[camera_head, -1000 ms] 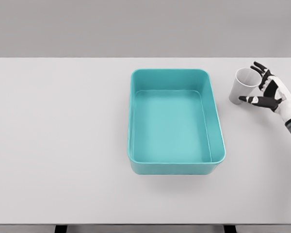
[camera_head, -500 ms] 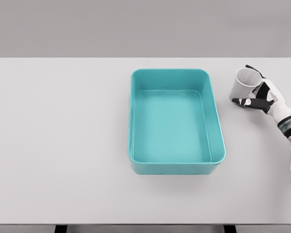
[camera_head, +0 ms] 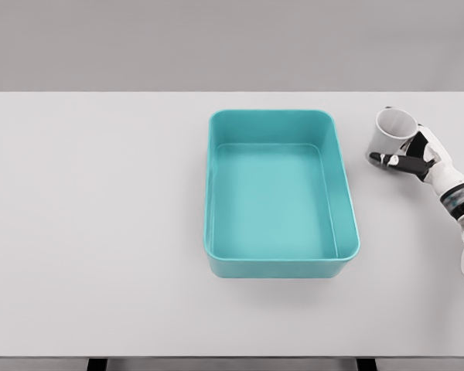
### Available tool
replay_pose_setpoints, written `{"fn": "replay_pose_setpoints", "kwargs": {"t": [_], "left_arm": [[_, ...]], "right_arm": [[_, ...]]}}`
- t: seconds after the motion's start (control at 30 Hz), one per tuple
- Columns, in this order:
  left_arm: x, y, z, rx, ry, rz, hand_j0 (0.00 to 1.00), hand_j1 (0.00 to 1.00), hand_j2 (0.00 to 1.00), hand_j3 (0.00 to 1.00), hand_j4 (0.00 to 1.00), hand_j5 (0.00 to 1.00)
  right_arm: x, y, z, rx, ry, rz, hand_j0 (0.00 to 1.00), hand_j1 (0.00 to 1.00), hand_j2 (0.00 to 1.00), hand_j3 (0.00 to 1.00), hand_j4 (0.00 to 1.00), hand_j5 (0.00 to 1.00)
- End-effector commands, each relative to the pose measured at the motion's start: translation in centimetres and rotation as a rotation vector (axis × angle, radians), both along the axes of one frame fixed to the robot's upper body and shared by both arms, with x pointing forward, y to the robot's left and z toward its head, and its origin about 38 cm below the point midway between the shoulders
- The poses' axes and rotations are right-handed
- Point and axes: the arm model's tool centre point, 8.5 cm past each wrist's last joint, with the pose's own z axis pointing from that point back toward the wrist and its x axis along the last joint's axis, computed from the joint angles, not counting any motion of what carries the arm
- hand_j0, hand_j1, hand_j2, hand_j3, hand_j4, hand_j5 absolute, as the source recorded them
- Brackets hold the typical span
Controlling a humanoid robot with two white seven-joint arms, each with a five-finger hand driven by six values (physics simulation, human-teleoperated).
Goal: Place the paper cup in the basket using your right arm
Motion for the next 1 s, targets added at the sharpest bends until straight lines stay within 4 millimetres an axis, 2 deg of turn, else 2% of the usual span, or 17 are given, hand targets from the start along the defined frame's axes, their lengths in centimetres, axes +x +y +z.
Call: {"fn": "replay_pose_setpoints", "kwargs": {"t": [0.0,0.13,0.3,0.53,0.7,0.97], "left_arm": [[0.0,0.0,0.0,0.0,0.0,0.0,1.0,1.0,1.0,1.0,1.0,1.0],[0.0,0.0,0.0,0.0,0.0,0.0,1.0,1.0,1.0,1.0,1.0,1.0],[0.0,0.0,0.0,0.0,0.0,0.0,1.0,1.0,1.0,1.0,1.0,1.0],[0.0,0.0,0.0,0.0,0.0,0.0,1.0,1.0,1.0,1.0,1.0,1.0],[0.0,0.0,0.0,0.0,0.0,0.0,1.0,1.0,1.0,1.0,1.0,1.0],[0.0,0.0,0.0,0.0,0.0,0.0,1.0,1.0,1.0,1.0,1.0,1.0]], "right_arm": [[0.0,0.0,0.0,0.001,0.0,0.0,0.73,0.73,0.73,0.73,0.73,0.73],[0.0,0.0,0.0,-0.001,0.0,0.002,0.64,0.64,0.64,0.64,0.64,0.64],[0.0,0.0,0.1,0.0,-0.001,0.002,0.63,0.63,0.63,0.63,0.63,0.63],[0.1,0.0,0.4,-0.002,-0.01,0.002,0.57,0.57,0.57,0.57,0.57,0.57],[0.1,-0.1,0.6,0.001,-0.022,0.0,0.57,0.57,0.57,0.57,0.57,0.57],[0.6,0.9,3.9,-0.018,-0.125,0.042,0.57,0.57,0.57,0.57,0.57,0.57]]}}
